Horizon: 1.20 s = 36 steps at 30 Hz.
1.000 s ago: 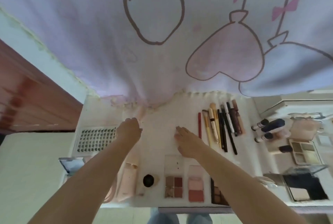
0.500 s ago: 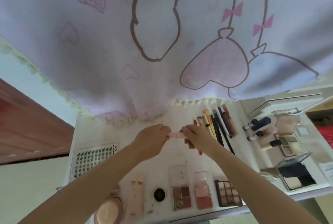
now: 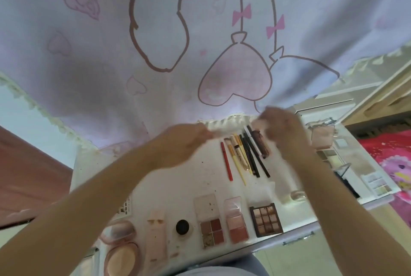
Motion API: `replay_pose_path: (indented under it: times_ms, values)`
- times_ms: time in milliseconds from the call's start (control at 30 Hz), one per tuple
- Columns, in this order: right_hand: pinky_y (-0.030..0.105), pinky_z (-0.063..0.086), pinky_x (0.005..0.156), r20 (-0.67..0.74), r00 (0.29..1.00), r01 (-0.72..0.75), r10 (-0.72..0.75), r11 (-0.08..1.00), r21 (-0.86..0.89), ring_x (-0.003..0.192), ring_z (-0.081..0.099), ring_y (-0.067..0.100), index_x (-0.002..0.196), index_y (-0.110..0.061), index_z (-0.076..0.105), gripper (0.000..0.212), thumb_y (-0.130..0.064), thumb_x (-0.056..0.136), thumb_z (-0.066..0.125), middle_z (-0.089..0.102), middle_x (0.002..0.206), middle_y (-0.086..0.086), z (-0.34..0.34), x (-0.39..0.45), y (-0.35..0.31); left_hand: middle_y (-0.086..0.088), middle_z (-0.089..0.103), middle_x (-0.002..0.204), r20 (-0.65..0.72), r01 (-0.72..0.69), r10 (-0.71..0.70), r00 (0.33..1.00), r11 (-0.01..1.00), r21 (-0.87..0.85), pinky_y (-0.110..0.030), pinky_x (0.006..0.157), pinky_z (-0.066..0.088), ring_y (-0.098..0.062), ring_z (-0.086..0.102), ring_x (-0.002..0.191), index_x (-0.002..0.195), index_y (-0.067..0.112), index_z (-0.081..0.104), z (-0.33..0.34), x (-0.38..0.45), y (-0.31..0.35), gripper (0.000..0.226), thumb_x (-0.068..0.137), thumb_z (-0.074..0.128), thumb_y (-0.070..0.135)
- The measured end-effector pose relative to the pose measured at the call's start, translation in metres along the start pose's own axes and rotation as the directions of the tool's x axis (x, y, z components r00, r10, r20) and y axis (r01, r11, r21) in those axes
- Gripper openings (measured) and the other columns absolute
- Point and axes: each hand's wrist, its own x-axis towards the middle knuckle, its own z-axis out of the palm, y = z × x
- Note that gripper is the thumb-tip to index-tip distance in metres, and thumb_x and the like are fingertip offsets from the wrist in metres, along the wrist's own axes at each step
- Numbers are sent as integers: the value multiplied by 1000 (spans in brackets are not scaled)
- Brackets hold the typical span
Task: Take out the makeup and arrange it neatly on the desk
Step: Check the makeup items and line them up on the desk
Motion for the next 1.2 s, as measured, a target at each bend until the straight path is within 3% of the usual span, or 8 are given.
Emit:
replay_pose_path:
  times_ms: [100, 267, 467, 667, 767, 867, 1000, 1200]
  values:
    - [17, 24, 40, -222, 975, 13, 20, 989, 147, 34, 27, 1, 68, -7, 50, 33, -16, 97, 37, 35, 39, -10, -34, 10, 7, 3, 45, 69, -37, 170, -169, 985, 985, 38, -16, 54, 31, -8, 40, 58, 85, 14, 46, -7, -11, -31, 28, 99, 26, 27]
    - [7, 27, 42, 47, 991, 130, -127, 990, -62, 37, 37, 1, 57, -10, 46, 38, -12, 95, 41, 41, 37, -11, 11, 9, -7, 8, 39, 65, -28, 32, -29, 999, 996, 85, -16, 56, 30, -5, 37, 57, 79, 21, 37, 21, -2, -16, 24, 99, 26, 25]
    - [13, 26, 43, 73, 995, 69, -70, 998, 12, 34, 31, 3, 65, 13, 49, 40, -13, 94, 42, 37, 35, -10, 25, 7, 3, 8, 40, 62, -115, 50, -54, 992, 998, -41, -18, 54, 31, -9, 40, 56, 80, 19, 40, 29, -11, -20, 22, 99, 28, 22]
    - [23, 30, 47, 216, 976, 28, -11, 997, -74, 39, 37, 3, 60, -8, 52, 38, -18, 95, 41, 42, 49, -4, 49, -8, 1, 9, 39, 61, -84, 3, -8, 996, 998, -60, -17, 53, 32, -5, 35, 53, 68, 33, 27, 38, -13, -10, 33, 99, 28, 23]
    - [38, 34, 71, 259, 966, 53, -12, 987, -154, 47, 38, 9, 58, -15, 51, 38, -17, 95, 42, 41, 45, -9, 55, -16, 1, 10, 38, 61, -83, -17, 6, 997, 992, -128, -18, 54, 33, -6, 36, 54, 69, 34, 29, 46, -14, -8, 31, 99, 29, 24]
    - [22, 39, 50, 326, 945, 16, 17, 995, -96, 42, 43, 2, 74, -17, 59, 15, -18, 88, 55, 48, 49, -12, 50, -21, 10, 10, 40, 62, -100, -34, 9, 995, 967, -254, -25, 57, 38, -11, 41, 59, 76, 33, 36, 56, -13, -11, 25, 98, 32, 23]
    - [8, 42, 54, 529, 844, 23, 85, 981, -193, 55, 51, -3, 79, -29, 62, 17, -12, 79, 66, 57, 64, -18, 36, -24, 23, 12, 41, 62, -70, -59, 41, 997, 957, -284, -15, 54, 36, -4, 41, 53, 84, 28, 42, 68, -5, -16, 14, 97, 37, 26]
    - [11, 38, 58, 567, 796, 35, 213, 918, -394, 61, 47, 4, 90, -24, 60, 8, -17, 85, 59, 53, 68, -11, 12, -22, 36, 12, 48, 66, 112, 19, 29, 993, 917, -399, -11, 56, 39, -3, 45, 57, 83, 29, 49, 88, 28, -2, 14, 95, 44, 24]
